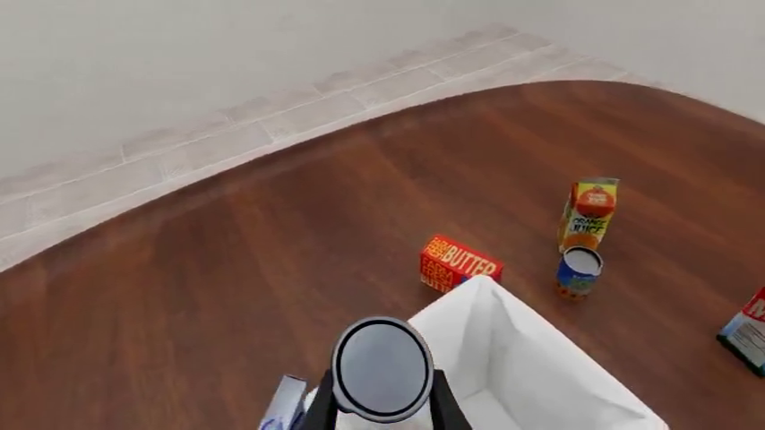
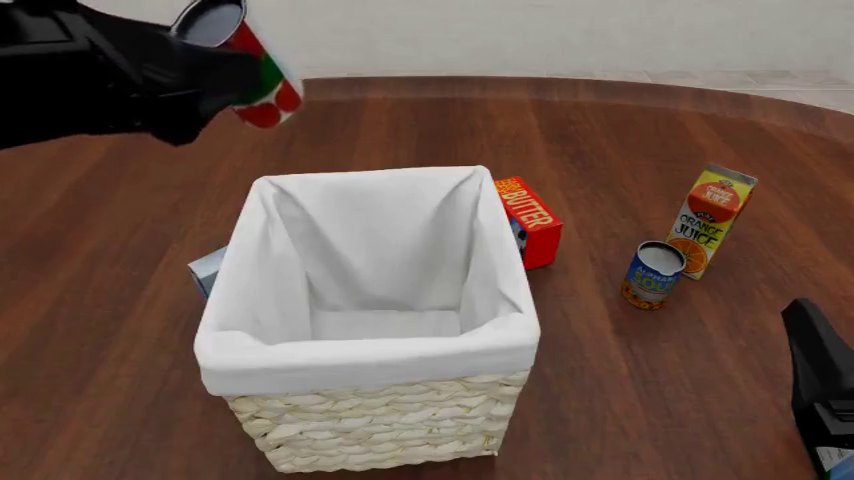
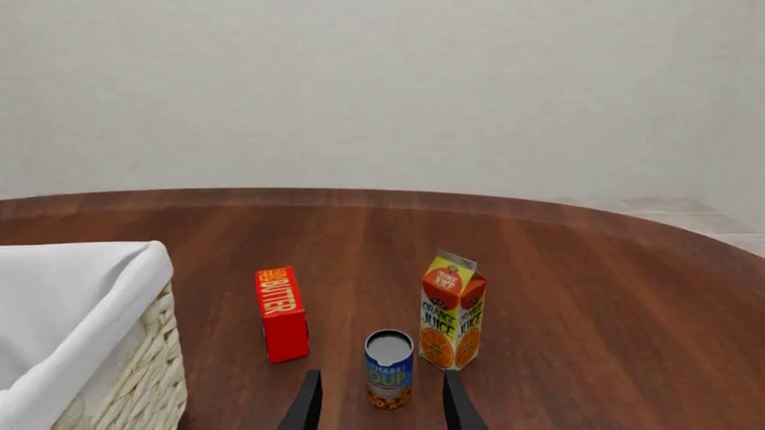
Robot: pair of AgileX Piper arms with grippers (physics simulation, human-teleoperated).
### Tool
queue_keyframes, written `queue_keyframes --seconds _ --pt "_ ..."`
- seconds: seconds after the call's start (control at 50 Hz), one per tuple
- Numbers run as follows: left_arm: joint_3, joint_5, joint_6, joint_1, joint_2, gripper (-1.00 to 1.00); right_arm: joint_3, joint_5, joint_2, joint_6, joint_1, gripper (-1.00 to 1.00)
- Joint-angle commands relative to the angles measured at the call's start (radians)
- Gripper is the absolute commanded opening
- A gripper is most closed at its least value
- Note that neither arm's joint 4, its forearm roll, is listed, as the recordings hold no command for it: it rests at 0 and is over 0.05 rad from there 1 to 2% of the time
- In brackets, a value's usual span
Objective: Pick up the alphabet soup and the tomato sauce, and put them in the basket.
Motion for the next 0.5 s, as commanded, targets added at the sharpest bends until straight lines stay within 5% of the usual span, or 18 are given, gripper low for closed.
queue_keyframes --seconds 0.02,0.5 --pt "-0.048 0.084 -0.001 -0.089 0.009 -1.0 0.0 -0.002 0.0 -0.002 0.001 1.0" --pt "-0.066 0.173 0.022 -0.196 0.06 -1.0 -0.002 -0.001 0.0 0.001 -0.002 1.0"
